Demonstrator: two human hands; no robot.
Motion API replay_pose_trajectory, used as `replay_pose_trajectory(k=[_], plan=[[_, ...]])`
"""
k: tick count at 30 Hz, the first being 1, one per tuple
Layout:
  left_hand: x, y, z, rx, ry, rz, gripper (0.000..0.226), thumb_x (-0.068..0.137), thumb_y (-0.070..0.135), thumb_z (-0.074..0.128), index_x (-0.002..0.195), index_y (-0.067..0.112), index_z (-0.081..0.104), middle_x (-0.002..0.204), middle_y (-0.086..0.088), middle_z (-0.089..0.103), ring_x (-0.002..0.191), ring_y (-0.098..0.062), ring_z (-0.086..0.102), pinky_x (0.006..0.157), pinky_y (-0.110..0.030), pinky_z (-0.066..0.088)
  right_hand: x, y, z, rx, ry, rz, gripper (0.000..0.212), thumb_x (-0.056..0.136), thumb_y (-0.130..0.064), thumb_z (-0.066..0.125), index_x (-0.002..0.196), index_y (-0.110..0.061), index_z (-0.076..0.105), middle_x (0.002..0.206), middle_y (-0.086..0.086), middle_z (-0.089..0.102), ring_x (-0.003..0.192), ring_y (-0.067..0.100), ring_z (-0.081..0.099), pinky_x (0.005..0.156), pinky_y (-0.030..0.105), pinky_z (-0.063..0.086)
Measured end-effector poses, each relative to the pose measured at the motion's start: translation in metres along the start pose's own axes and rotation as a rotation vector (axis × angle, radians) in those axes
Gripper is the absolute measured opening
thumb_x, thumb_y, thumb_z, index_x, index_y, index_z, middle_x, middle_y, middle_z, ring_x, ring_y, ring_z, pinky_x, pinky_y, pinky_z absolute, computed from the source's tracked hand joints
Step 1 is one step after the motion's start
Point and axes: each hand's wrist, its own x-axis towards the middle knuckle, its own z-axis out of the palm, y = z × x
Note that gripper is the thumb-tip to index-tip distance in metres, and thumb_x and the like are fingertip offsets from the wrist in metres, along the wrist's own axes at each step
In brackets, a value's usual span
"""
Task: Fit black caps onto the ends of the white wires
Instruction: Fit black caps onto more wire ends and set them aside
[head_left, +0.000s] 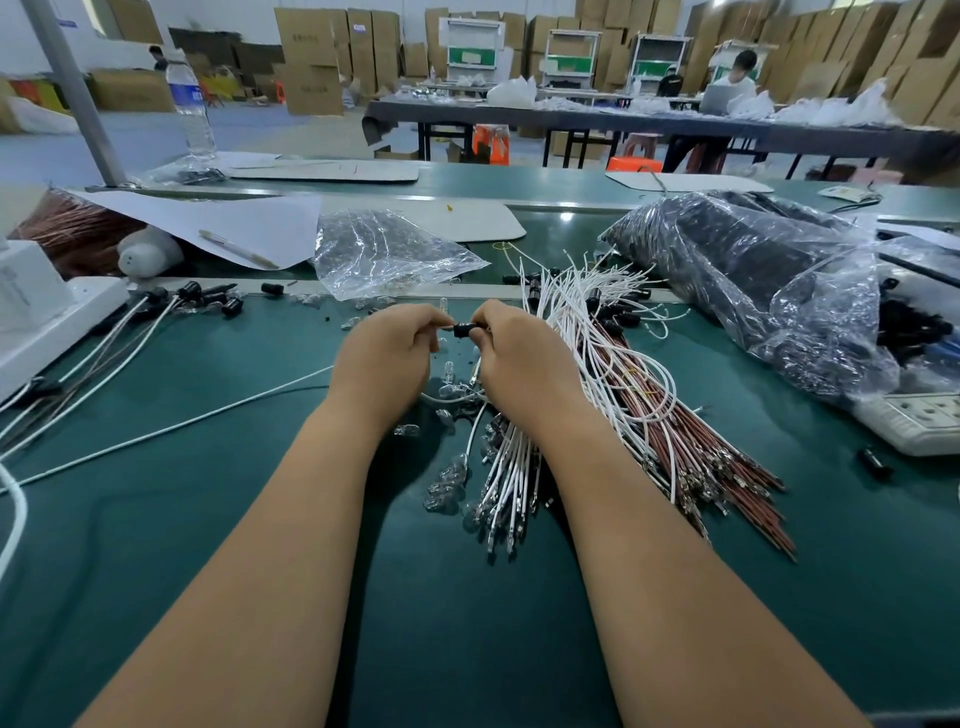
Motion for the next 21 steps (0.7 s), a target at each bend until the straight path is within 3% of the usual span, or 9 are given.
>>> replay_pose_trajectory(k=[2,5,9,11,14,21], plan=[[-0.0001,0.0027,0.0001,-0.145,-0.014,-0.057,0.022,0.092,0.004,0.053,0.099,0.014,0.071,0.081,0.001,0.068,0.066,-0.006,0.059,0.062,-0.026,0.044,-0.0001,0.0001,0.0001,0.029,-0.010,0.005,0.015,0.100,-0.018,0.046,0.103,-0.010,0.059,0.089,0.007,0.063,0.076,0.024,0.053,0.061,0.032,0.034],[0.0004,0.0072,-0.0005,-0.259,0.020,-0.095,0.010,0.088,0.007,0.064,0.094,0.009,0.072,0.081,0.000,0.070,0.079,-0.016,0.067,0.077,-0.031,0.053,0.0005,-0.0005,-0.0001,0.122,-0.001,0.010,0.015,0.099,-0.018,0.049,0.105,-0.012,0.061,0.090,0.007,0.065,0.080,0.025,0.057,0.067,0.036,0.045],[0.0019,0.0053,-0.0010,-0.266,0.022,-0.102,0.008,0.089,0.008,0.064,0.090,0.013,0.071,0.071,0.010,0.064,0.064,0.005,0.056,0.064,-0.016,0.044,0.0020,0.0026,-0.0006,0.217,0.027,0.030,0.022,0.095,-0.011,0.054,0.115,-0.013,0.063,0.103,0.006,0.068,0.091,0.020,0.062,0.080,0.036,0.051],[0.0024,0.0038,-0.0008,-0.286,0.027,-0.117,0.008,0.090,0.009,0.063,0.088,0.014,0.069,0.068,0.010,0.061,0.054,0.008,0.051,0.055,-0.006,0.035,0.0023,0.0055,-0.0012,0.251,0.056,0.054,0.025,0.092,-0.006,0.056,0.114,-0.016,0.064,0.097,0.002,0.068,0.086,0.015,0.061,0.078,0.033,0.051],[0.0038,0.0023,-0.0009,-0.327,0.034,-0.143,0.010,0.091,0.011,0.062,0.086,0.018,0.068,0.066,0.008,0.061,0.050,0.005,0.046,0.052,-0.008,0.033,0.0032,0.0073,-0.0024,0.353,0.074,0.102,0.019,0.088,-0.010,0.064,0.104,-0.018,0.069,0.082,-0.006,0.064,0.076,0.015,0.061,0.073,0.033,0.052],[0.0045,0.0043,-0.0007,-0.378,0.007,-0.156,0.010,0.092,0.013,0.062,0.085,0.019,0.067,0.068,0.005,0.063,0.052,0.004,0.046,0.054,-0.009,0.036,0.0062,0.0054,-0.0039,0.552,0.064,0.205,0.002,0.086,-0.013,0.069,0.085,-0.014,0.068,0.069,-0.008,0.061,0.062,0.006,0.055,0.063,0.025,0.045]])
